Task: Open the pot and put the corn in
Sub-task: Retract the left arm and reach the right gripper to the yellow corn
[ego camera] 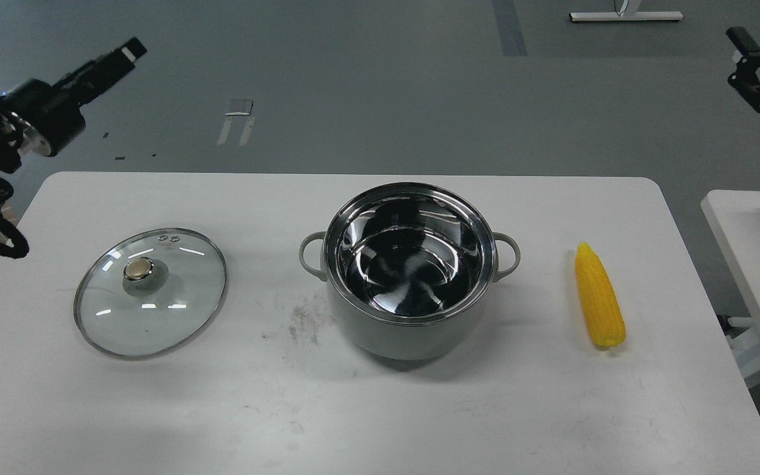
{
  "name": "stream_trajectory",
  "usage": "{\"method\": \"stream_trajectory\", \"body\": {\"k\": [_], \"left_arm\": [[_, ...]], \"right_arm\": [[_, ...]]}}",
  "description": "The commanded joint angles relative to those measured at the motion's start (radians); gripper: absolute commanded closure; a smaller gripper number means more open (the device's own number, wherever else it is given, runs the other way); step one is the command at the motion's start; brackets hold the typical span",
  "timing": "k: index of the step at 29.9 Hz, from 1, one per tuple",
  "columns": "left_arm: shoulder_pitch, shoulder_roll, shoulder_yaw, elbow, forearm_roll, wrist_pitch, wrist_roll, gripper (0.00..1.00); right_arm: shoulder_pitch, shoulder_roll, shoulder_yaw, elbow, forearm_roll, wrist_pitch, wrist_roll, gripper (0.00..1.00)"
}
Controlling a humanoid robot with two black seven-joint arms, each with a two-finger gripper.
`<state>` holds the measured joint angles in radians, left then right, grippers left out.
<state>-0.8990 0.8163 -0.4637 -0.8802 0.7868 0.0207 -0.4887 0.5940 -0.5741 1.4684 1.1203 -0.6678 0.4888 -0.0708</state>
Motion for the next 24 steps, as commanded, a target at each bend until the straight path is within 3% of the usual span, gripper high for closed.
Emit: {"method": "stream_trajectory", "body": {"k": [1,6,11,15,24], "left_arm": [[-0.032,-0.022,-0.083,0.004,-0.332,-0.095,0.000,0.04],[-0.038,-0.086,-0.202,0.114,-0.552,-0.267,0.000,0.04],[-0.049,-0.206,-0.392,0.328,-0.603,-0.509,0.000,0.03],[-0.043,-0.236,-0.470,0.385,-0.604,-0.509,0.000,0.03],[-0.047,-0.269,-0.400,0.386,-0.586,-0.509,0.000,0.02]], "right_arm": [[-0.036,-0.070,-0.031,0.094,-0.167,0.000,0.000,0.00],[-0.036,-0.157,-0.144,0.194,-0.468,0.000,0.000,0.00],[-0.037,-0.210,-0.302,0.285,-0.751,0.000,0.000,0.00],[-0.066,-0.205,-0.368,0.276,-0.944,0.000,-0.001,0.00],[-0.108,-0.104,-0.520,0.191,-1.069,0.000,-0.001,0.00]]}}
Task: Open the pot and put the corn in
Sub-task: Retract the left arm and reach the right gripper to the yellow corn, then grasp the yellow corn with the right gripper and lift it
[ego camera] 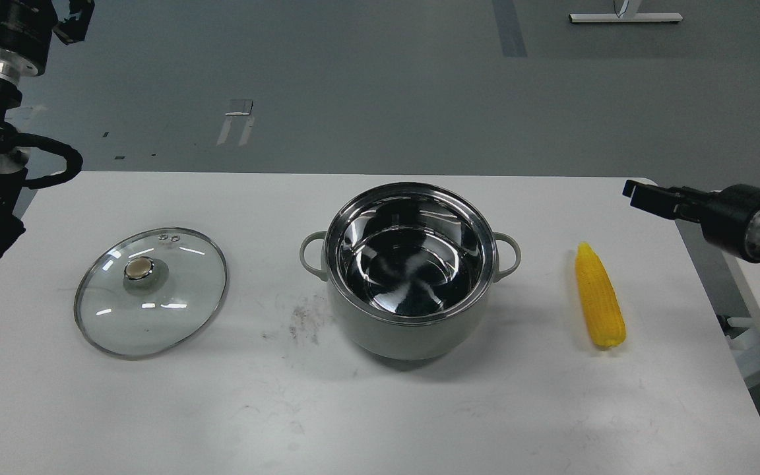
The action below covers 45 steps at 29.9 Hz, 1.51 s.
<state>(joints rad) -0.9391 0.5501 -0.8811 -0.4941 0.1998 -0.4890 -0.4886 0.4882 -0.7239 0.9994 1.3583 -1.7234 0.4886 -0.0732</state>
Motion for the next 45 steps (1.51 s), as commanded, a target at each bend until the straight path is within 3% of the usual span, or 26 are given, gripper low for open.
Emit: {"method": "stream_trajectory", "body": {"k": [1,12,16,23,28,33,39,43,45], "left_arm": [[-0.007,-0.002,0.017,0.000,0.001,0.000,0.000,0.02],[-0.006,0.002,0.016,-0.011,0.000,0.000,0.000,0.02],[-0.006,-0.002,0.016,-0.011,0.000,0.000,0.000,0.02],[-0.004,-0.006,0.013,-0.012,0.000,0.000,0.000,0.02],[-0.006,-0.004,0.013,-0.012,0.000,0.000,0.000,0.02],[-0.007,0.002,0.016,-0.015,0.000,0.000,0.000,0.02],[-0.012,0.005,0.014,-0.015,0.000,0.000,0.000,0.02],[-0.010,0.004,0.014,-0.017,0.000,0.000,0.000,0.02],[-0.012,0.002,0.014,-0.017,0.000,0.000,0.000,0.02]], "right_arm": [[-0.003,0.058,-0.061,-0.059,-0.022,0.000,0.000,0.00],[-0.048,0.215,-0.100,-0.168,-0.188,0.000,-0.020,0.06],[-0.051,0.232,-0.117,-0.195,-0.200,0.000,-0.056,0.24],[-0.059,0.238,-0.114,-0.197,-0.196,0.000,-0.074,0.81],[-0.054,0.233,-0.101,-0.179,-0.190,0.000,-0.074,0.97],[-0.034,0.206,-0.003,-0.116,-0.182,0.000,-0.074,1.00],[0.042,0.225,0.110,0.065,-0.177,0.000,-0.073,1.00],[0.085,0.337,0.088,0.168,-0.179,0.000,-0.076,1.00],[0.104,0.446,0.033,0.176,-0.182,0.000,-0.103,1.00]]}}
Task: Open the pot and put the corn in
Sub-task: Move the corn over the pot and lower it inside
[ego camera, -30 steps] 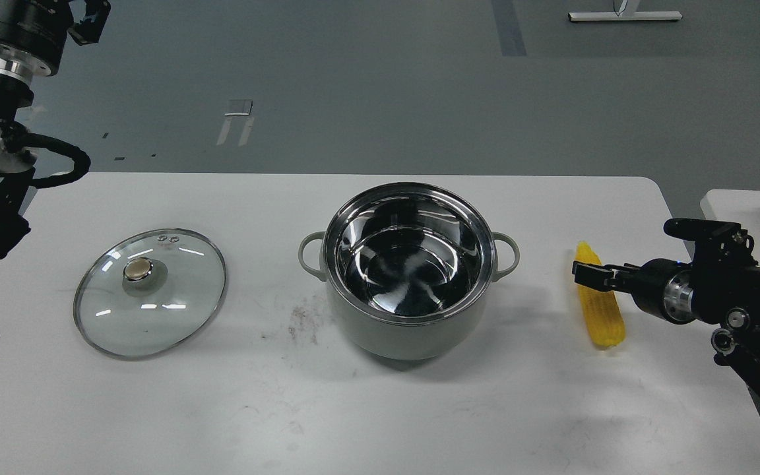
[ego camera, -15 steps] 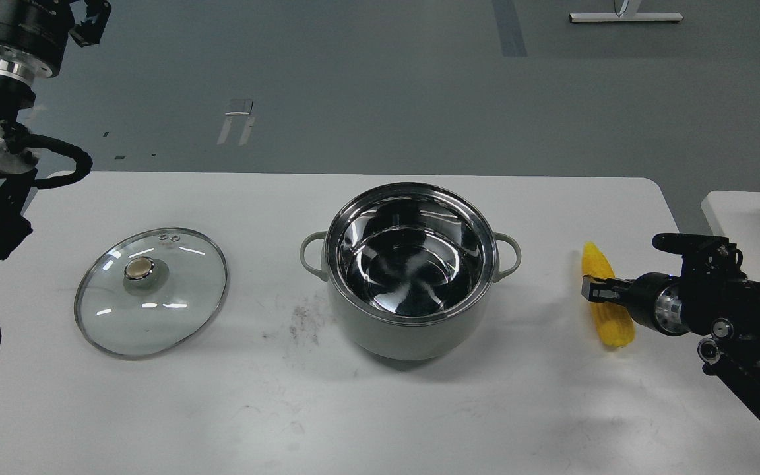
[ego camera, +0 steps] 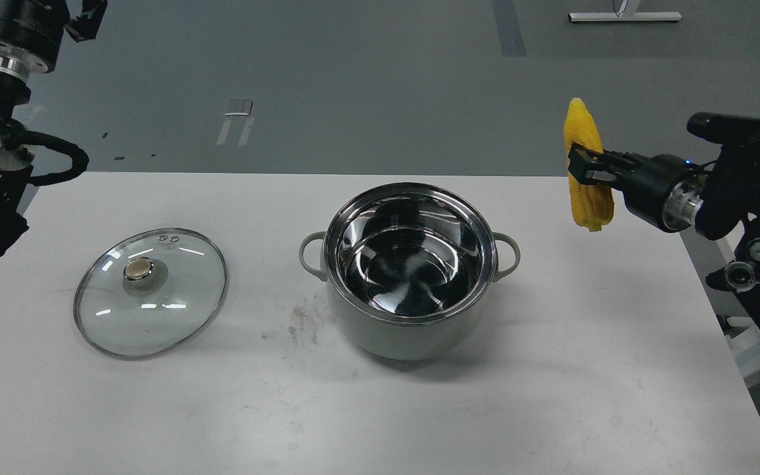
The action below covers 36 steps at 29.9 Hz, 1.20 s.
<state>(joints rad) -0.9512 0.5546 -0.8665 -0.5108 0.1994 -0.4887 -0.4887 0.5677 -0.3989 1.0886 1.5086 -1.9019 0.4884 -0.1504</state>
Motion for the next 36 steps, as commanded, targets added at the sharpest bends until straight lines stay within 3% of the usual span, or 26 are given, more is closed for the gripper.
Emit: {"method": "stream_trajectory", "body": {"k": [1,6,10,13,18,20,22,25,28,30,36], "left_arm": [[-0.001,-0.002,0.000,0.000,0.000,0.000,0.000,0.02],[-0.006,0.002,0.000,0.000,0.000,0.000,0.000,0.02],[-0.006,0.005,0.000,0.000,-0.001,0.000,0.000,0.02],[-0.006,0.005,0.000,0.000,-0.001,0.000,0.000,0.02],[-0.006,0.004,0.000,0.000,-0.001,0.000,0.000,0.02],[-0.006,-0.001,0.000,0.000,0.000,0.000,0.000,0.02],[-0.006,-0.001,0.000,0.000,0.000,0.000,0.000,0.02],[-0.008,0.001,0.000,0.000,0.000,0.000,0.000,0.02],[-0.008,0.002,0.000,0.000,0.000,0.000,0.000,0.02],[-0.008,0.002,0.000,0.000,0.000,0.000,0.000,0.02],[-0.008,0.002,0.000,0.000,0.000,0.000,0.000,0.02]], "right_arm": [[0.034,0.139,-0.078,0.021,-0.003,0.000,-0.035,1.00],[0.086,0.210,-0.261,-0.033,-0.011,0.000,-0.052,1.00],[0.086,0.242,-0.305,-0.065,-0.014,0.000,-0.054,1.00],[0.086,0.242,-0.343,-0.087,-0.016,0.000,-0.054,0.89],[0.083,0.242,-0.349,-0.094,-0.016,0.000,-0.054,0.62],[0.081,0.239,-0.349,-0.096,-0.016,0.000,-0.054,0.46],[0.080,0.238,-0.349,-0.097,-0.016,0.000,-0.054,0.45],[0.077,0.238,-0.349,-0.097,-0.014,0.000,-0.054,0.27],[0.075,0.238,-0.349,-0.097,-0.014,0.000,-0.052,0.19],[0.075,0.241,-0.349,-0.097,-0.013,0.000,-0.052,0.06],[0.081,0.247,-0.340,-0.094,-0.011,0.000,-0.051,0.04]]}}
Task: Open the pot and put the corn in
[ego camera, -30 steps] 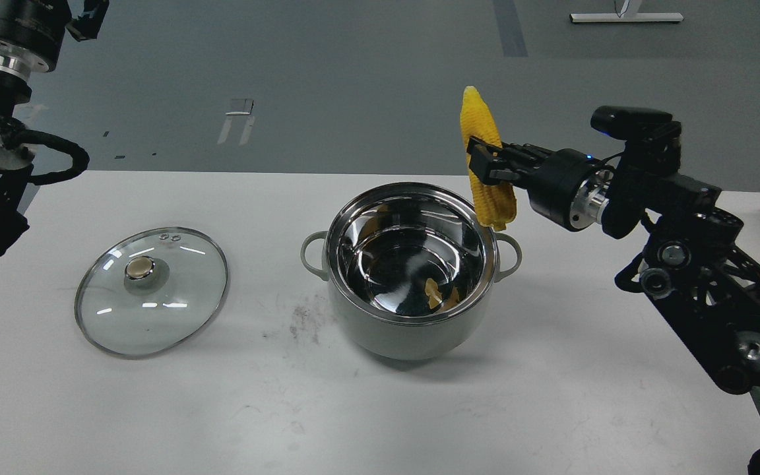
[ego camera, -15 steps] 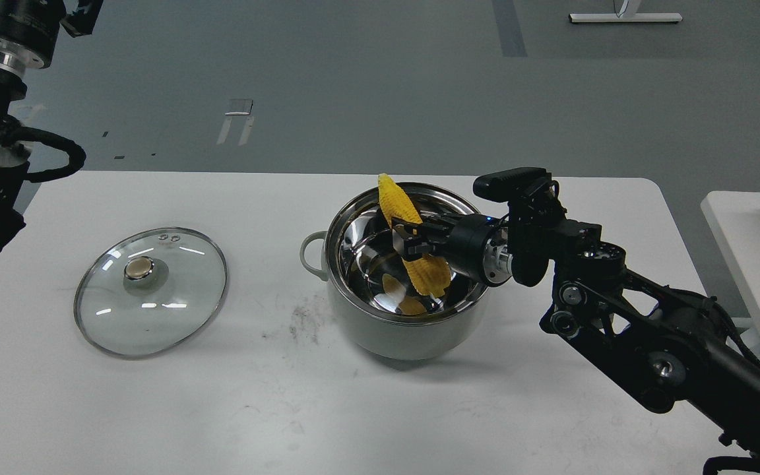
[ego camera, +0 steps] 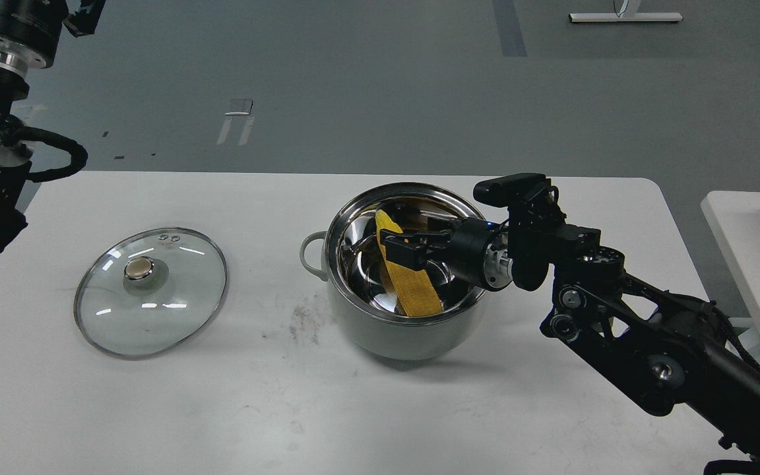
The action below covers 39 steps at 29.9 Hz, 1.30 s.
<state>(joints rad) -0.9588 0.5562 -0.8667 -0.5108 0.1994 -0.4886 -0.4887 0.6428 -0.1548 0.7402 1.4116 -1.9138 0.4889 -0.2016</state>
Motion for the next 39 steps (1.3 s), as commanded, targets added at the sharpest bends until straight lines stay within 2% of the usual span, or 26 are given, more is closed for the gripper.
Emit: {"method": "stream_trajectory", "body": {"k": [1,5,8,10,16,20,22,26,29,33,39], "left_arm": [[-0.001,0.001,-0.002,0.000,-0.001,0.000,0.000,0.02],[-0.006,0.004,-0.002,0.000,-0.001,0.000,0.000,0.02],[-0.006,0.005,0.000,0.000,-0.006,0.000,0.000,0.02],[-0.005,0.008,-0.011,0.000,-0.014,0.000,0.000,0.02],[-0.005,0.019,-0.015,0.003,-0.017,0.000,0.000,0.02],[0.003,0.017,-0.002,0.012,-0.015,0.000,0.004,0.02],[0.005,0.016,0.002,0.012,-0.015,0.000,0.018,0.02],[0.006,0.013,-0.014,0.015,-0.017,0.000,0.077,0.02],[0.008,0.005,-0.014,0.015,-0.017,0.000,0.093,0.02],[0.008,0.004,-0.011,0.015,-0.017,0.000,0.094,0.02],[0.008,-0.033,-0.002,0.015,-0.015,0.000,0.096,0.02]], "right_arm": [[0.015,0.006,0.021,0.004,0.004,0.000,0.002,0.04],[0.052,0.026,0.148,0.010,0.013,-0.016,0.010,0.01],[0.081,0.099,0.356,0.004,0.058,-0.023,0.010,0.00],[0.135,0.127,0.506,-0.003,0.149,-0.020,0.010,0.00],[0.196,0.112,0.701,-0.069,0.410,-0.035,0.014,0.00],[0.198,0.080,0.849,-0.187,0.658,-0.035,0.034,0.00],[0.198,0.043,0.876,-0.250,0.769,-0.035,0.060,0.00],[0.201,-0.012,0.890,-0.425,1.003,-0.036,0.140,0.00],[0.219,-0.032,0.893,-0.570,1.143,-0.038,0.188,0.00],[0.224,-0.035,0.894,-0.668,1.213,-0.044,0.200,0.00],[0.219,-0.025,0.897,-0.703,1.286,-0.067,0.221,0.00]]}}
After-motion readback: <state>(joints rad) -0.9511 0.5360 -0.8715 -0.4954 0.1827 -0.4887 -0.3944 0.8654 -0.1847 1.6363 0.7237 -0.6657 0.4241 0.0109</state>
